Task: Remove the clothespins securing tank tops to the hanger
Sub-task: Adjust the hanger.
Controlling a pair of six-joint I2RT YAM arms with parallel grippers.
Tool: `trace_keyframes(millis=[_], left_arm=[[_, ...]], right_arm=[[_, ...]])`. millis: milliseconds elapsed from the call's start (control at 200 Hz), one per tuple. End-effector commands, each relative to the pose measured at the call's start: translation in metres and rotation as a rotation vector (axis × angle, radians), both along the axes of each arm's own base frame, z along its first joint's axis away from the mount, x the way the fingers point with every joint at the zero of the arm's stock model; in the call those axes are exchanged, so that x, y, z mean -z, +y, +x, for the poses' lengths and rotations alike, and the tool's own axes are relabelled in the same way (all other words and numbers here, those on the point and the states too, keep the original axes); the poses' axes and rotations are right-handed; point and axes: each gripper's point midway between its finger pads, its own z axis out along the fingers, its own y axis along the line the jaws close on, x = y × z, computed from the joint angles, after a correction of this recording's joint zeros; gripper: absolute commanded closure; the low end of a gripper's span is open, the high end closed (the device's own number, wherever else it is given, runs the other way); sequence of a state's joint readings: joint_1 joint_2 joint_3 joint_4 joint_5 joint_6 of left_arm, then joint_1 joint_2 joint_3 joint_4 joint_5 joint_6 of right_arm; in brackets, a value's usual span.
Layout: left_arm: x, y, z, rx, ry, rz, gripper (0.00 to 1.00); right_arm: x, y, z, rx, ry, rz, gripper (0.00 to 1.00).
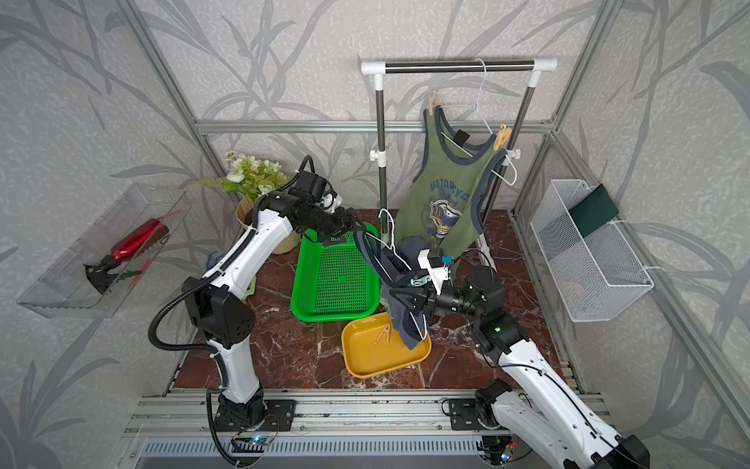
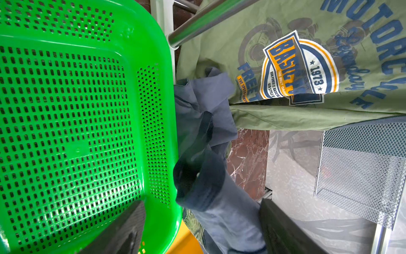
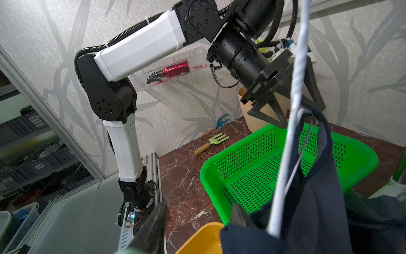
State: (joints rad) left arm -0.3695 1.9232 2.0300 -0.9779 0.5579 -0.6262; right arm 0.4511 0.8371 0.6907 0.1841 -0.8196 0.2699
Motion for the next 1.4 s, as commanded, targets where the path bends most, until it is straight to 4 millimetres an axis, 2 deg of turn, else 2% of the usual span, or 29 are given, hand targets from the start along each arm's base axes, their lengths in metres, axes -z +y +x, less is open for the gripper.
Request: trace_keyframes(millis=[0,210,330,405,610,685,785,895,1105,1285,1395], left_arm=[[-0.015,-0.015,-0.006,0.028,0.001,-0.051,0.21],[-0.013,-0.025,-0.007,0.032,0.021,-0.078,0.26],[-0.018,-0.034,-0.005,0.039,0.024,-0.133,0.37],[-0.020,-0.037,-0.005,0.042,0.025,-0.147,0.48],[-0.022,-0.045,-0.006,0.053,0.032,-0.178,0.53],[-0.022,-0.051,-0.007,0.065,0.040,-0.196,0.60],[-0.022,-0.056,-0.010,0.080,0.048,-0.208,0.65],[-0.022,-0.056,-0.012,0.086,0.052,-0.206,0.69],[-0.021,-0.056,-0.012,0.074,0.055,-0.214,0.87],[-0.019,-0.051,0.004,-0.018,0.064,-0.285,1.00],[-0.015,-0.043,0.012,-0.056,0.070,-0.285,1.00]], right_arm=[[-0.019,-0.001,-0.001,-0.005,-0.090,0.039,1.00],[-0.016,0.001,0.000,-0.010,-0.088,0.042,1.00],[-0.016,0.000,0.000,-0.007,-0.091,0.044,1.00],[-0.015,0.000,0.001,-0.005,-0.091,0.043,1.00],[-0.010,0.001,0.003,-0.002,-0.090,0.037,1.00],[-0.007,0.003,0.004,-0.008,-0.084,0.039,1.00],[-0.001,0.004,0.006,-0.011,-0.077,0.028,1.00],[0.005,0.005,0.008,-0.012,-0.080,0.014,1.00],[0.010,0.004,0.009,-0.002,-0.077,-0.007,1.00],[0.014,0.003,0.008,0.004,-0.066,-0.029,1.00],[0.017,0.002,0.008,0.005,-0.054,-0.040,0.86]])
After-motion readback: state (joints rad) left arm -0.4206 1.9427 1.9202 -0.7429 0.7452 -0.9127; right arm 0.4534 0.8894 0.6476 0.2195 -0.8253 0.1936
